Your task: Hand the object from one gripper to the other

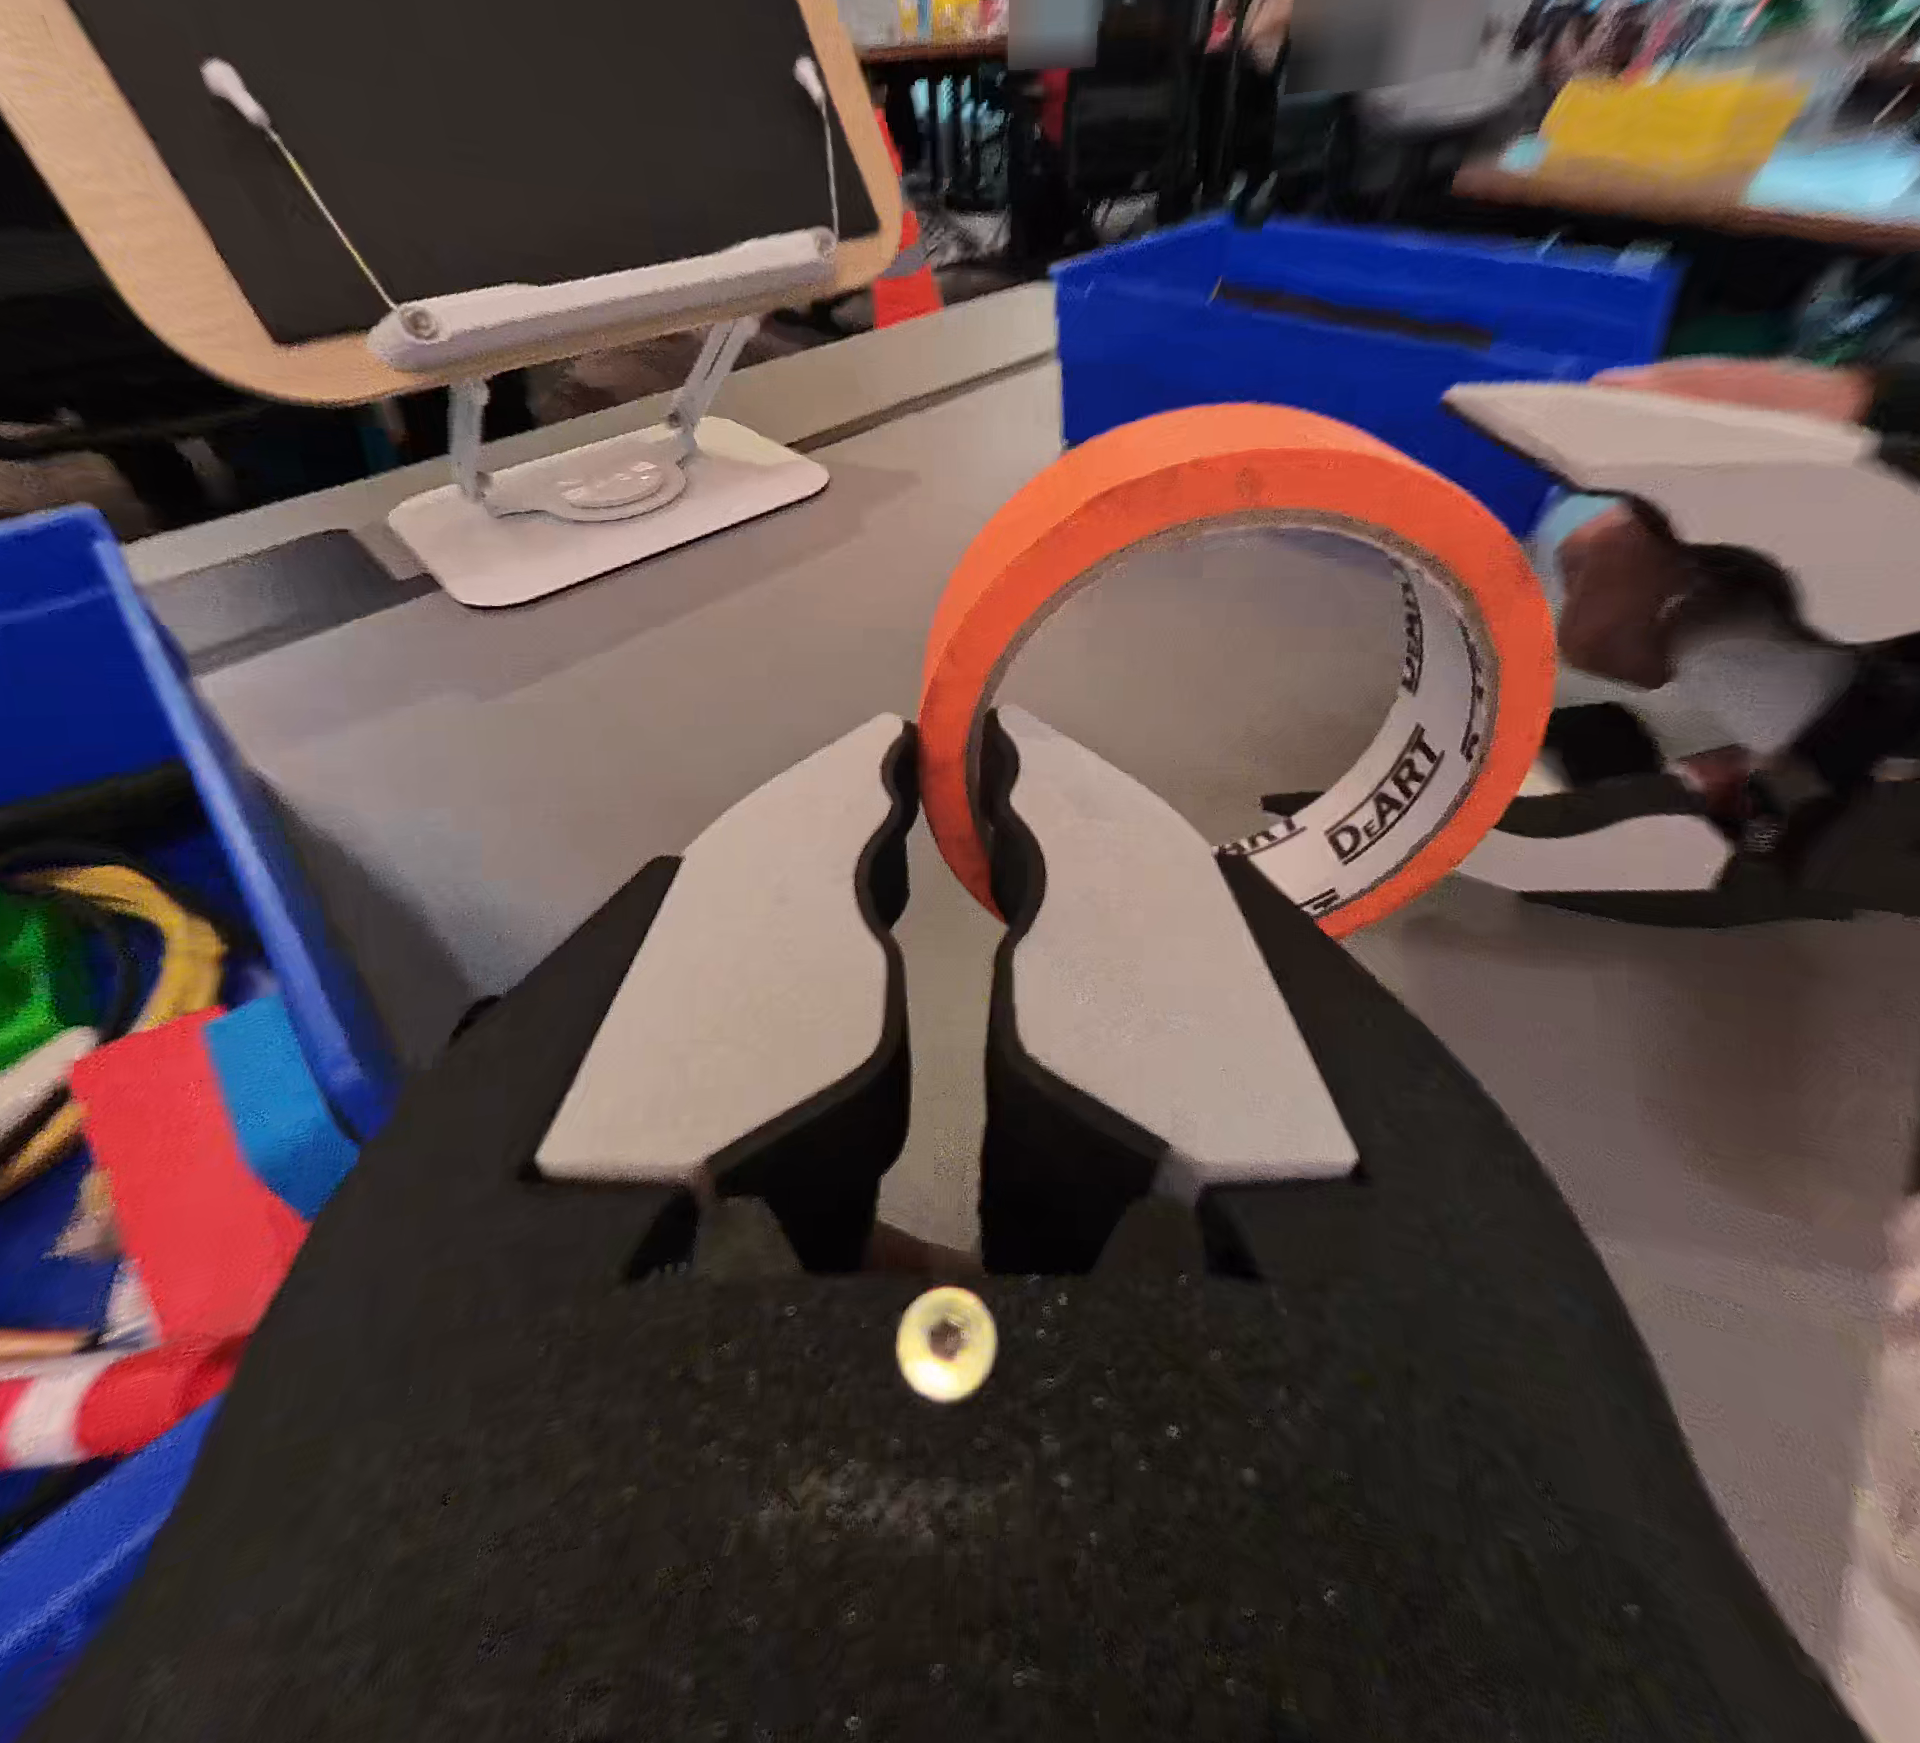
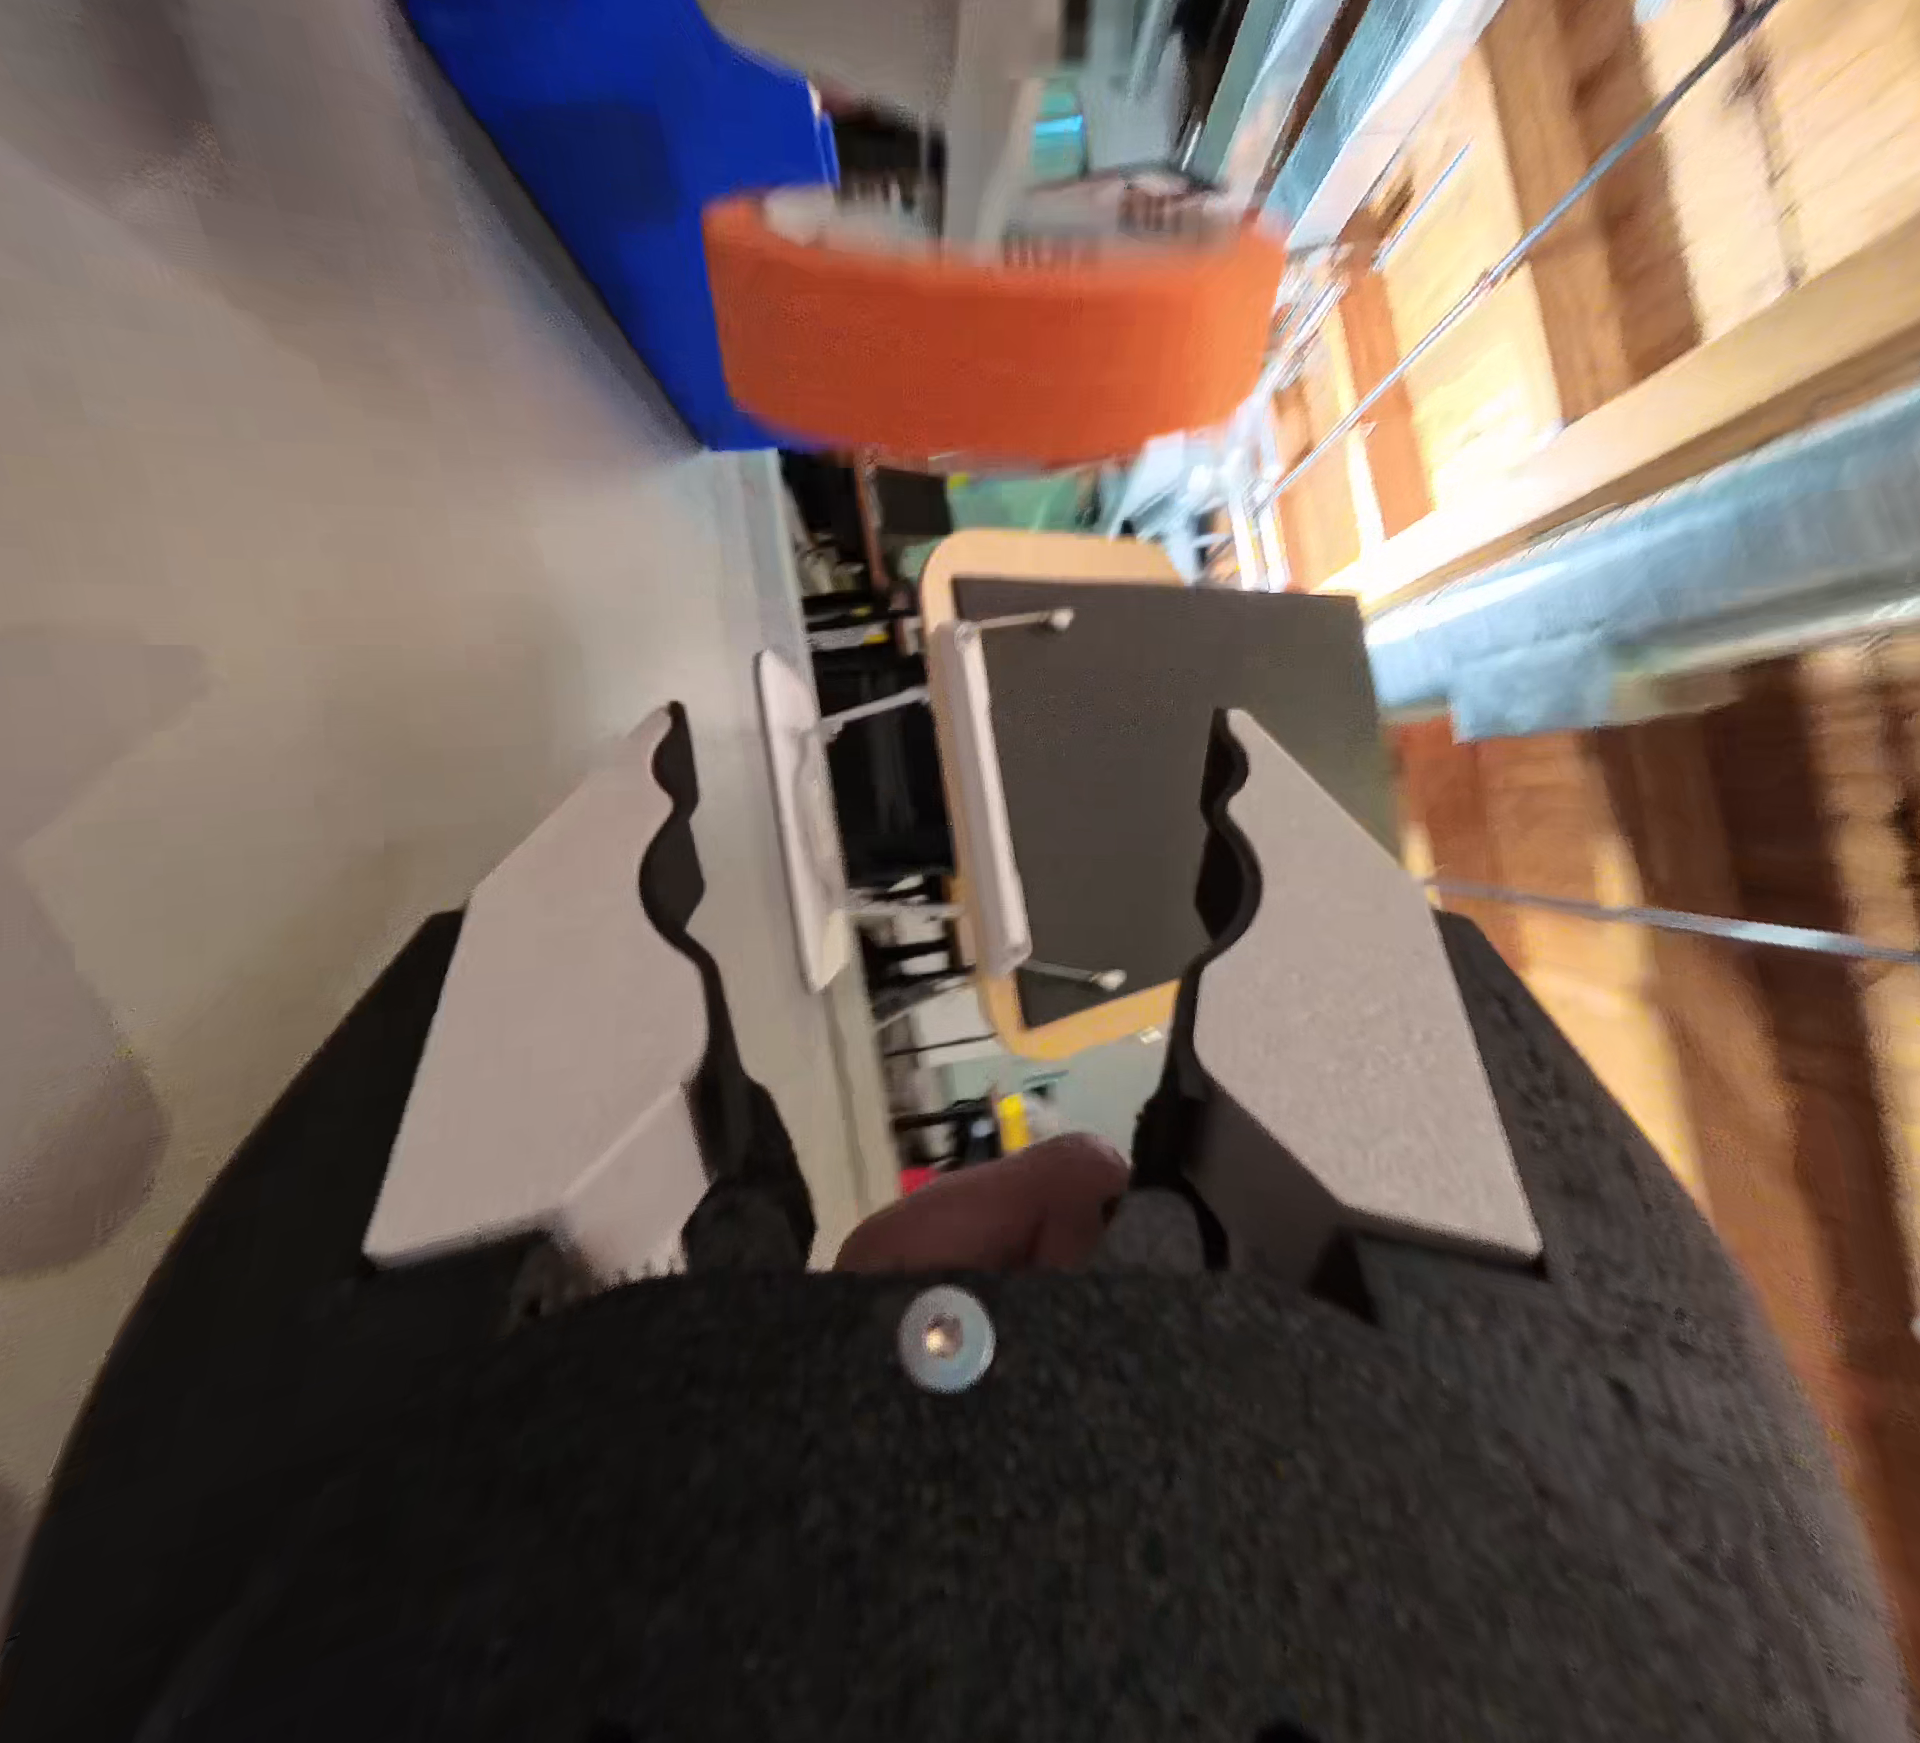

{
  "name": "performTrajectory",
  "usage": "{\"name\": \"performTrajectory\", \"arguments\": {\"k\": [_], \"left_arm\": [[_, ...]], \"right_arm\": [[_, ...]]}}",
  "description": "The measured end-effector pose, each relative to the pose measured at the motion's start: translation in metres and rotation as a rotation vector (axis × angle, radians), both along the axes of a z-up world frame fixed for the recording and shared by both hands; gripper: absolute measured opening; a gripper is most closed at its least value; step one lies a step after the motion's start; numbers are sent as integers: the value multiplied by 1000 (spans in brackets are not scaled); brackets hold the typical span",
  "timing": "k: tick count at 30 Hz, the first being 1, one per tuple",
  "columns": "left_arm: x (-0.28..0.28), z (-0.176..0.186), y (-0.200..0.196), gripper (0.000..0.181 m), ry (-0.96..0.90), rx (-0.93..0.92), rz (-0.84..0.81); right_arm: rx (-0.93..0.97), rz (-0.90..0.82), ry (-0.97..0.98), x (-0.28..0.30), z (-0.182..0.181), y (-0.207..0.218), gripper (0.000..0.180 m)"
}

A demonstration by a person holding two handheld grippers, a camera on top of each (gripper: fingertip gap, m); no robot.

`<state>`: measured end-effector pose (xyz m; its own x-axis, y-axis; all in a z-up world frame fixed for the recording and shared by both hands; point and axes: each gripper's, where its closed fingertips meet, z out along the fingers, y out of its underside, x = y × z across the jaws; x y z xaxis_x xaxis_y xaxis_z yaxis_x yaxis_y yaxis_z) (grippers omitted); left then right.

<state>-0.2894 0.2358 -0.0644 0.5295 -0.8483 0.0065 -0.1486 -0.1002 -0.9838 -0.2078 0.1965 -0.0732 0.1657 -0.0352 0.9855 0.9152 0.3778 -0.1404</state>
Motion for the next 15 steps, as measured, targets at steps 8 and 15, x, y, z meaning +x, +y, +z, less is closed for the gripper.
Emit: {"name": "performTrajectory", "arguments": {"k": [8,15], "left_arm": [[-4,26,-12,10,-468,-320,-269],[26,13,-42,10,-424,-409,-416]], "right_arm": [[-994,419,760,-15,-18,-26,84],[-1211,853,994,-52,37,-80,57]]}}
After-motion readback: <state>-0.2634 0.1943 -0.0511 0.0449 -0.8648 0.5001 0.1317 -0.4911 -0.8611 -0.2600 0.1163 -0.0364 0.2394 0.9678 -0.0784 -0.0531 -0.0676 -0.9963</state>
